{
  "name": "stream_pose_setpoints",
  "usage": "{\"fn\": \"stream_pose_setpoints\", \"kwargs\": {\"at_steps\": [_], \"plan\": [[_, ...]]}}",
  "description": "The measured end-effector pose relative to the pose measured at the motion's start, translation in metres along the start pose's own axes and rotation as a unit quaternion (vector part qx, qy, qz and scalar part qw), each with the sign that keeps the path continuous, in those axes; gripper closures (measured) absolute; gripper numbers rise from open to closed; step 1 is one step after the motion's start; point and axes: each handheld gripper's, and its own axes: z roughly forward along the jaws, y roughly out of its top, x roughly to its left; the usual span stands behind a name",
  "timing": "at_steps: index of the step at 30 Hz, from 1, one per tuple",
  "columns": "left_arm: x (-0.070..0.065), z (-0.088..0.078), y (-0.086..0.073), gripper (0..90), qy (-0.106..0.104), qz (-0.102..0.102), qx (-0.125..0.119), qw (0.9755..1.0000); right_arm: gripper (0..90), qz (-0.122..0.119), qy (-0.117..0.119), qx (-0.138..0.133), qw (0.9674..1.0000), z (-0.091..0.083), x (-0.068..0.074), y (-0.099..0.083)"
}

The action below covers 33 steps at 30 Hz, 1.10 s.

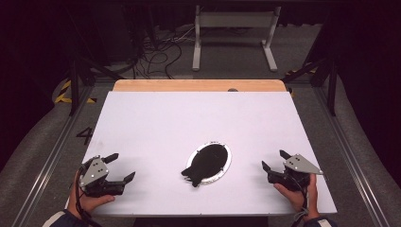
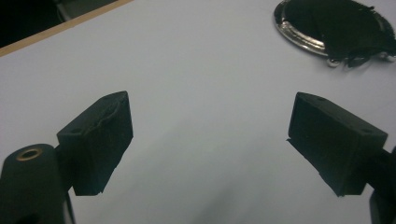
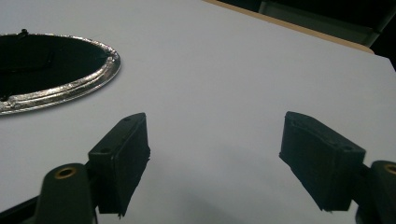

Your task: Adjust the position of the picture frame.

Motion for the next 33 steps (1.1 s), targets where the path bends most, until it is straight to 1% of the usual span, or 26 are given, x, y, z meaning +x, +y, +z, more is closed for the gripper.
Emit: {"fn": "stream_pose_setpoints", "kwargs": {"at_steps": [2, 6, 8, 10, 11, 12, 13, 14, 15, 17, 18, 19, 20, 22, 24, 25, 26, 27, 28, 29, 30, 31, 32, 33], "plan": [[0.0, 0.002, -0.001, 15.0, -0.002, -0.001, 0.006, 1.0, 23.6, -0.001, 0.004, -0.003, 1.0, -0.001, 0.001, 0.0], [0.002, 0.004, -0.004, 16.5, 0.003, 0.0, 0.014, 0.9999, 22.5, -0.008, 0.007, -0.006, 0.9999, -0.001, 0.005, 0.003], [0.003, 0.005, -0.004, 17.7, 0.008, 0.0, 0.015, 0.9999, 22.2, -0.012, 0.005, -0.003, 0.9999, 0.0, 0.007, 0.004], [0.005, 0.006, -0.005, 19.9, 0.007, 0.0, 0.018, 0.9998, 22.4, -0.016, 0.007, 0.001, 0.9998, 0.002, 0.008, 0.005], [0.005, 0.006, -0.005, 22.6, 0.003, -0.003, 0.02, 0.9998, 22.9, -0.015, 0.008, 0.002, 0.9998, 0.002, 0.008, 0.005], [0.005, 0.006, -0.005, 26.9, 0.003, -0.003, 0.02, 0.9998, 22.9, -0.015, 0.008, 0.002, 0.9998, 0.002, 0.008, 0.005], [0.006, 0.007, -0.006, 26.9, -0.005, -0.006, 0.021, 0.9998, 23.5, -0.014, 0.009, 0.002, 0.9999, 0.003, 0.009, 0.005], [0.007, 0.009, -0.005, 39.1, -0.012, -0.007, 0.024, 0.9996, 25.1, -0.014, 0.014, 0.006, 0.9998, 0.005, 0.011, 0.006], [0.007, 0.01, -0.004, 44.1, -0.012, -0.005, 0.027, 0.9996, 26.7, -0.015, 0.016, 0.008, 0.9997, 0.005, 0.012, 0.005], [0.007, 0.014, 0.0, 56.7, -0.002, -0.002, 0.034, 0.9994, 32.0, -0.016, 0.016, 0.019, 0.9995, 0.007, 0.015, 0.005], [0.007, 0.015, 0.001, 63.0, -0.002, 0.002, 0.036, 0.9993, 35.2, -0.011, 0.019, 0.024, 0.9995, 0.008, 0.015, 0.004], [0.007, 0.017, 0.003, 69.7, -0.006, 0.005, 0.035, 0.9994, 38.7, -0.006, 0.022, 0.027, 0.9994, 0.009, 0.016, 0.005], [0.008, 0.02, 0.005, 75.0, -0.008, 0.006, 0.04, 0.9992, 46.7, -0.002, 0.029, 0.032, 0.9991, 0.01, 0.016, 0.006], [0.007, 0.028, 0.009, 81.8, -0.023, 0.003, 0.047, 0.9986, 57.5, 0.003, 0.039, 0.047, 0.9981, 0.013, 0.018, 0.007], [0.006, 0.036, 0.012, 85.5, -0.034, 0.01, 0.06, 0.9976, 67.4, 0.003, 0.06, 0.063, 0.9962, 0.018, 0.023, 0.009], [0.004, 0.041, 0.014, 87.0, -0.041, 0.009, 0.063, 0.9971, 71.5, -0.002, 0.063, 0.072, 0.9954, 0.02, 0.026, 0.009], [0.003, 0.046, 0.016, 88.1, -0.047, 0.014, 0.067, 0.9965, 75.6, -0.007, 0.07, 0.078, 0.9945, 0.022, 0.03, 0.01], [0.002, 0.05, 0.018, 88.5, -0.051, 0.018, 0.07, 0.996, 78.3, -0.01, 0.079, 0.082, 0.9934, 0.024, 0.033, 0.011], [0.0, 0.055, 0.02, 89.1, -0.058, 0.018, 0.072, 0.9956, 80.5, -0.013, 0.084, 0.085, 0.9928, 0.025, 0.036, 0.012], [-0.002, 0.061, 0.024, 89.3, -0.067, 0.023, 0.075, 0.9947, 82.7, -0.015, 0.088, 0.086, 0.9923, 0.026, 0.039, 0.013], [-0.004, 0.065, 0.026, 89.5, -0.07, 0.024, 0.076, 0.9943, 85.2, -0.016, 0.095, 0.087, 0.9915, 0.027, 0.042, 0.015], [-0.004, 0.065, 0.026, 89.6, -0.07, 0.024, 0.076, 0.9943, 85.2, -0.016, 0.095, 0.087, 0.9915, 0.027, 0.042, 0.015], [-0.009, 0.075, 0.032, 89.7, -0.085, 0.032, 0.078, 0.9928, 88.4, -0.018, 0.103, 0.088, 0.9906, 0.029, 0.048, 0.017], [-0.011, 0.08, 0.034, 89.7, -0.094, 0.032, 0.079, 0.992, 88.9, -0.021, 0.107, 0.088, 0.9901, 0.03, 0.05, 0.018]]}}
